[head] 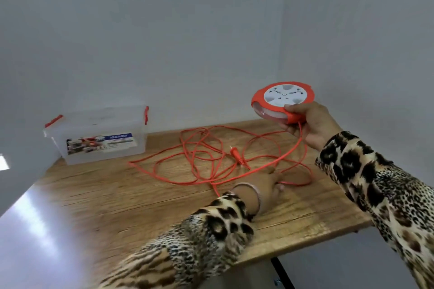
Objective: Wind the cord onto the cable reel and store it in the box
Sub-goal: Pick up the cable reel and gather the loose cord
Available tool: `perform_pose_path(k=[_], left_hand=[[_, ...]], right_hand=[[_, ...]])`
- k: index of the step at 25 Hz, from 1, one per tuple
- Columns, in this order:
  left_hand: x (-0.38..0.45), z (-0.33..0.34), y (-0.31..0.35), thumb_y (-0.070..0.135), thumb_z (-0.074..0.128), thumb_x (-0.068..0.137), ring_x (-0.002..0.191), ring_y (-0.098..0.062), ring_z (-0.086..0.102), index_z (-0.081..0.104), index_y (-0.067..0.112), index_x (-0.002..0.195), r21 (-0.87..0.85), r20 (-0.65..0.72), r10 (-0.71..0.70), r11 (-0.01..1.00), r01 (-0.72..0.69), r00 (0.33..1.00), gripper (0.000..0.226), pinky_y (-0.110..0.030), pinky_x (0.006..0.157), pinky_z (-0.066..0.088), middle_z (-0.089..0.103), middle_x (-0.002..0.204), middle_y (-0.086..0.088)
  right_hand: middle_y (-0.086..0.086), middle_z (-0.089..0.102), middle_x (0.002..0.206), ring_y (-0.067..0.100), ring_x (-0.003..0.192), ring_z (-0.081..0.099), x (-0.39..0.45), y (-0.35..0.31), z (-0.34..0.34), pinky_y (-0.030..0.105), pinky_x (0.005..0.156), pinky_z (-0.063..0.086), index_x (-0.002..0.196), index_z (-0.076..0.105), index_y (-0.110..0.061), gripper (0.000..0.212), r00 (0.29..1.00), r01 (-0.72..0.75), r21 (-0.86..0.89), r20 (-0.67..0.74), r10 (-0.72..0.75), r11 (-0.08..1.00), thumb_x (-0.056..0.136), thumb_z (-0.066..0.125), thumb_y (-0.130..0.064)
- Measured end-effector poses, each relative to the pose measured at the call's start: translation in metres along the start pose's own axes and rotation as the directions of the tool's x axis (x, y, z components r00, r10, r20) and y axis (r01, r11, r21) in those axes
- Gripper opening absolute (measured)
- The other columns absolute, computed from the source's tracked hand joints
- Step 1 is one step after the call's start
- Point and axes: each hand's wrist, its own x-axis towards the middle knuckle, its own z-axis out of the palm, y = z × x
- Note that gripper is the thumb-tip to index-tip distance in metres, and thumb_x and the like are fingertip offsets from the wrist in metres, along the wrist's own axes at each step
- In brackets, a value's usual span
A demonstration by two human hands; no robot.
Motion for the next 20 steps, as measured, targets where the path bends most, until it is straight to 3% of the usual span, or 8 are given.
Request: perform_pose_path(k=[2, 5, 8, 11, 14, 16, 18, 20], left_hand=[[-0.036, -0.024, -0.036, 0.005, 0.050, 0.090, 0.128, -0.029, 0.052, 0.063, 0.007, 0.127, -0.012, -0.031, 0.124, 0.992, -0.124, 0.992, 0.039, -0.031, 0.109, 0.036, 0.056, 0.139, -0.012], [-0.093, -0.061, -0.093, -0.005, 0.054, 0.073, 0.108, -0.028, 0.063, 0.074, 0.006, 0.102, 0.179, -0.045, 0.165, 0.972, -0.155, 0.985, 0.037, -0.029, 0.094, 0.044, 0.069, 0.114, -0.010], [-0.134, -0.095, -0.140, 0.003, 0.056, 0.078, 0.097, -0.029, 0.066, 0.070, 0.011, 0.089, 0.416, -0.008, 0.018, 0.909, -0.013, 1.000, 0.020, -0.033, 0.081, 0.048, 0.069, 0.102, -0.006], [-0.156, -0.120, -0.170, 0.015, 0.049, 0.089, 0.105, -0.027, 0.065, 0.070, 0.015, 0.102, 0.768, 0.016, -0.154, 0.634, 0.087, 0.988, 0.024, -0.037, 0.085, 0.048, 0.070, 0.112, -0.002], [-0.163, -0.137, -0.169, 0.012, 0.047, 0.094, 0.108, -0.027, 0.065, 0.068, 0.016, 0.108, 0.856, -0.044, -0.363, 0.467, 0.223, 0.931, 0.026, -0.040, 0.092, 0.045, 0.071, 0.113, -0.003], [-0.161, -0.148, -0.149, 0.010, 0.047, 0.094, 0.105, -0.026, 0.066, 0.067, 0.016, 0.107, 0.819, -0.169, -0.464, 0.424, 0.386, 0.870, 0.025, -0.038, 0.084, 0.046, 0.072, 0.110, -0.002], [-0.155, -0.145, -0.110, 0.015, 0.048, 0.088, 0.095, -0.029, 0.068, 0.067, 0.015, 0.101, 0.651, -0.276, -0.432, 0.573, 0.498, 0.859, 0.023, -0.035, 0.069, 0.046, 0.071, 0.102, -0.005], [-0.158, -0.111, -0.061, 0.031, 0.050, 0.084, 0.089, -0.031, 0.068, 0.065, 0.015, 0.099, 0.421, -0.313, -0.257, 0.826, 0.376, 0.914, 0.027, -0.035, 0.068, 0.051, 0.069, 0.098, -0.007]], right_hand=[[0.017, 0.056, 0.127, 0.029, 0.092, 0.068, 0.001, 0.009, 0.006, 0.039, 0.059, 0.059, 0.136, 0.036, -0.011, 0.067, 0.999, -0.014, 0.015, -0.029, 0.014, 1.000, 0.079, 0.071, -0.008], [0.018, 0.057, 0.120, 0.033, 0.090, 0.068, 0.000, 0.025, 0.023, 0.042, 0.059, 0.060, 0.135, 0.036, -0.012, 0.057, 0.995, -0.078, 0.070, -0.058, 0.082, 0.995, 0.086, 0.065, -0.017], [0.017, 0.059, 0.118, 0.031, 0.093, 0.067, -0.003, 0.043, 0.044, 0.044, 0.070, 0.059, 0.135, 0.038, -0.012, 0.054, 0.992, -0.107, 0.113, -0.048, 0.113, 0.988, 0.087, 0.061, -0.016], [0.013, 0.063, 0.119, 0.028, 0.102, 0.066, -0.006, 0.056, 0.064, 0.043, 0.084, 0.056, 0.132, 0.045, -0.011, 0.054, 0.993, -0.108, 0.161, -0.033, 0.115, 0.981, 0.081, 0.060, -0.009], [0.013, 0.064, 0.117, 0.028, 0.102, 0.065, -0.010, 0.066, 0.077, 0.042, 0.082, 0.057, 0.127, 0.047, -0.010, 0.052, 0.991, -0.136, 0.141, 0.025, 0.134, 0.981, 0.078, 0.060, -0.005], [0.014, 0.065, 0.113, 0.027, 0.098, 0.066, -0.012, 0.072, 0.084, 0.039, 0.070, 0.059, 0.124, 0.048, -0.009, 0.049, 0.985, -0.161, 0.147, 0.086, 0.149, 0.976, 0.077, 0.062, -0.002], [0.016, 0.064, 0.111, 0.028, 0.096, 0.066, -0.013, 0.077, 0.090, 0.041, 0.067, 0.060, 0.123, 0.049, -0.006, 0.050, 0.980, -0.167, 0.131, 0.128, 0.150, 0.977, 0.075, 0.064, 0.002], [0.019, 0.064, 0.111, 0.031, 0.097, 0.065, -0.013, 0.083, 0.094, 0.046, 0.071, 0.059, 0.123, 0.050, -0.004, 0.052, 0.979, -0.169, 0.107, 0.135, 0.154, 0.980, 0.074, 0.065, 0.004]])
